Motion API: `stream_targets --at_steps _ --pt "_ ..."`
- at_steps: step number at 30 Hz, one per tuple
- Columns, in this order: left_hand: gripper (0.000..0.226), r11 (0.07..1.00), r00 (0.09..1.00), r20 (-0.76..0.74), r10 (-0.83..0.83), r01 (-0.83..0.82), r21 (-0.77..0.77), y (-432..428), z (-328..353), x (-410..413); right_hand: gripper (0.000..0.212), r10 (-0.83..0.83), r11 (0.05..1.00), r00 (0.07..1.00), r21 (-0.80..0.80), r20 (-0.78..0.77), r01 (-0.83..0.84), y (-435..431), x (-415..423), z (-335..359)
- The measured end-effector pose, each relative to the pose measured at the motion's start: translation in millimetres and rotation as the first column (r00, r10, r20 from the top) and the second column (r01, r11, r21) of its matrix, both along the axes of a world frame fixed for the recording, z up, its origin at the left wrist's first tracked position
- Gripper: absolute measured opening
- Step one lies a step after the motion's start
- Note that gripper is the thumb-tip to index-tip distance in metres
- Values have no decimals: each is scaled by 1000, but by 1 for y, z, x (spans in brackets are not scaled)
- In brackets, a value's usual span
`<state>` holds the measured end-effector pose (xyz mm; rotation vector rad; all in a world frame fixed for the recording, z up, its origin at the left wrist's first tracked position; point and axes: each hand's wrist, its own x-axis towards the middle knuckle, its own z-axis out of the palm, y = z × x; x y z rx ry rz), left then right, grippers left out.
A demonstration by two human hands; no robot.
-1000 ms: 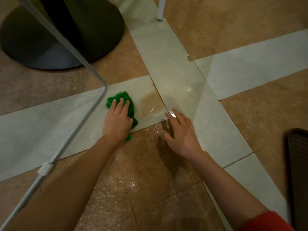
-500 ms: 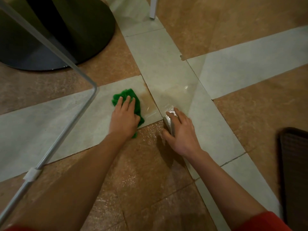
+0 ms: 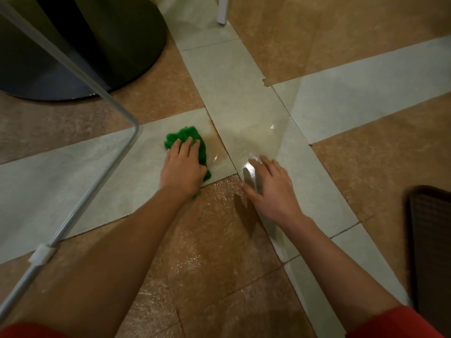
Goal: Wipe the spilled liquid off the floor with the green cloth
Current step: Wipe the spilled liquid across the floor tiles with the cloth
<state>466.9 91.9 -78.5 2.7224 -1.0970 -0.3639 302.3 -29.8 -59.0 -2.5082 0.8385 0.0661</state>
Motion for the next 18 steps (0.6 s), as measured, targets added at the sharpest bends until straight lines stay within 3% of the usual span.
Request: stream_targets --at_steps 5,11,15,18 --pt "60 956 955 38 -293 292 26 13 1 -3 60 -11 1000 999 14 35 11 0 4 2" --pt "72 998 994 -92 -58 60 19 -21 6 30 59 -44 998 996 50 76 40 6 -3 2" --pt "72 993 993 -105 -55 65 98 -52 10 34 59 -12 999 998 31 66 10 5 -6 2" --pt "72 979 982 -74 -173 180 100 -58 6 23 57 -34 999 995 44 90 30 3 -2 3"
